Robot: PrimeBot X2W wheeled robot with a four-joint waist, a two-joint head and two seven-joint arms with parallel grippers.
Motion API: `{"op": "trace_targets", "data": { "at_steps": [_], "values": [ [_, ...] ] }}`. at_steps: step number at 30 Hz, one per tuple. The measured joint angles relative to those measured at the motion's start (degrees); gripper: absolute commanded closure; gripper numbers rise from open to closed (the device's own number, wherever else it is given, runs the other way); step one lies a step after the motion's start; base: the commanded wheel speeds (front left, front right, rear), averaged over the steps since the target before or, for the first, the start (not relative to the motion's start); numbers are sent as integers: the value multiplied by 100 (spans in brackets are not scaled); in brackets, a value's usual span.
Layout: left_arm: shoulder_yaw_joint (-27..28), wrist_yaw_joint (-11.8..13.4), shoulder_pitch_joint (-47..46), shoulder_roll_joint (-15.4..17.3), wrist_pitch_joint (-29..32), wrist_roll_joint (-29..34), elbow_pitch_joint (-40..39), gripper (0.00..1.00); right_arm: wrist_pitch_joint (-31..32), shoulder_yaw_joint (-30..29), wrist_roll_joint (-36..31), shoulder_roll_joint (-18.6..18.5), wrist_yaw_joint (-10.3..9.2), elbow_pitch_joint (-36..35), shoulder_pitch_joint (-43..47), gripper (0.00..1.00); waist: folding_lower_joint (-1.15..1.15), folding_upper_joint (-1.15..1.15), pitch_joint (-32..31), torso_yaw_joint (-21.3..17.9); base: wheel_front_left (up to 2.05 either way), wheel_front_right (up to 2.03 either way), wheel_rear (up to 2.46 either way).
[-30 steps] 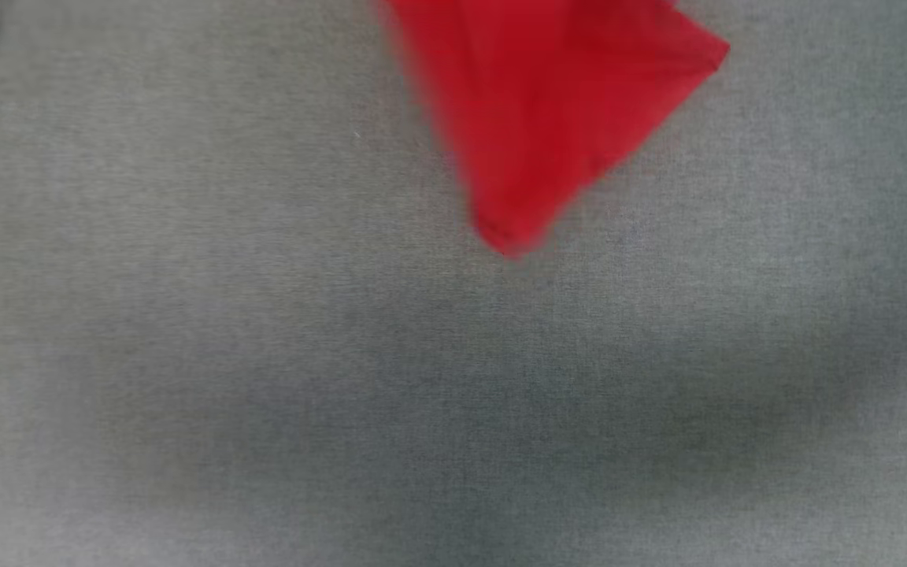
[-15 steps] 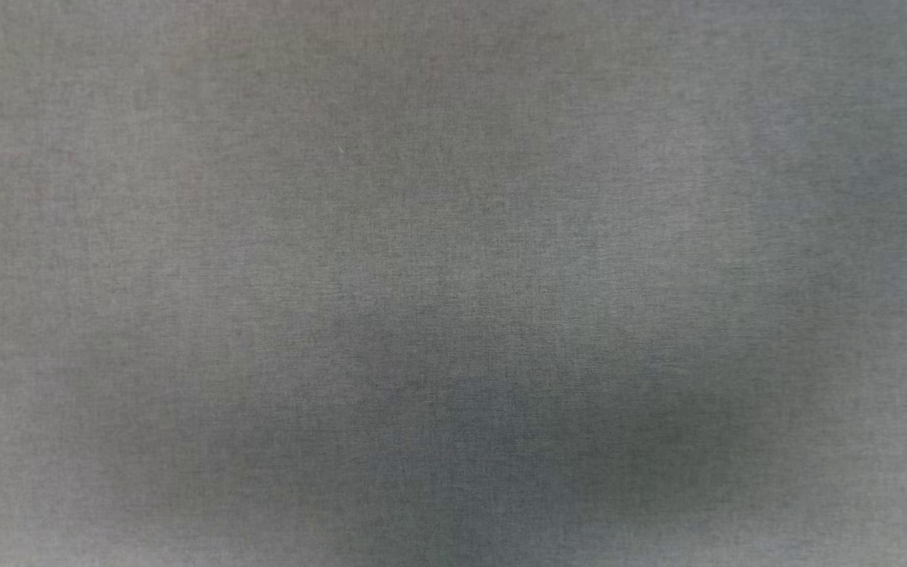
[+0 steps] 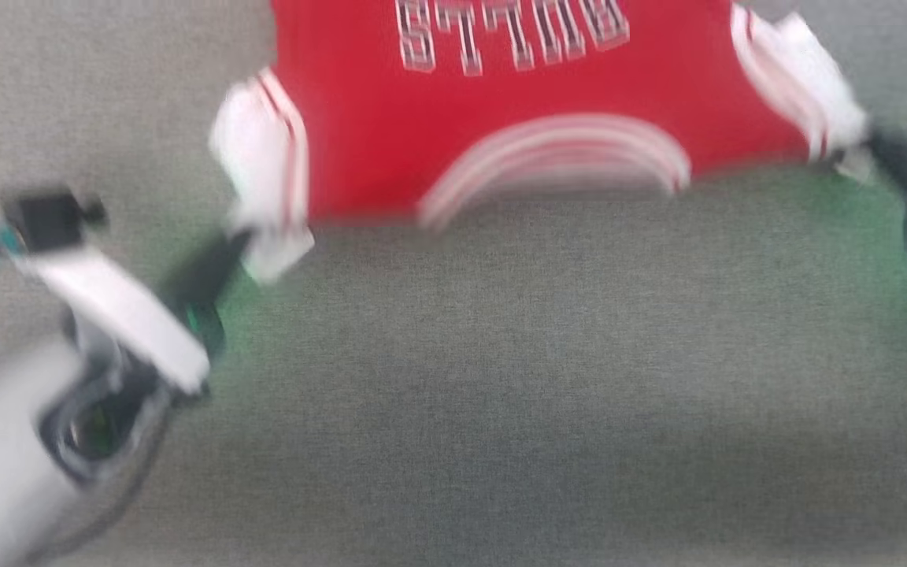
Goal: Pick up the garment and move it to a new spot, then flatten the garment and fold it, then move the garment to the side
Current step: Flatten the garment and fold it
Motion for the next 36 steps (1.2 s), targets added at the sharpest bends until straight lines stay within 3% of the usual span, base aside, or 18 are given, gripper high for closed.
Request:
{"op": "trace_targets", "data": {
  "at_steps": [5,11,21,23,28,36],
  "values": [
    [-9,-2,1095,248,-65,380,-527,100,344,-523,328,-233,0,-939,1884,100,0,0,-275,62,0,0,0],
    [-485,-2,1611,645,-68,1077,-800,100,837,-1159,632,-343,-1,-1974,3591,100,0,0,-500,172,0,0,0],
    [-428,-2,2339,1123,-88,1257,-1296,100,1492,-2156,670,102,-2,-3424,5593,100,0,0,-543,241,0,0,0],
    [-360,-2,2378,1083,-88,1439,-1248,100,1539,-2324,594,269,-2,-3529,5656,100,0,0,-529,254,0,0,0],
    [-213,-2,2363,622,-88,1596,-889,100,1783,-2290,277,561,-2,-3384,5384,100,0,0,-525,269,0,0,0],
    [-430,-30,1992,2,-73,1842,143,100,2037,-1403,-868,498,4,-2602,4446,100,0,0,-440,216,0,0,0]
  ]
}}
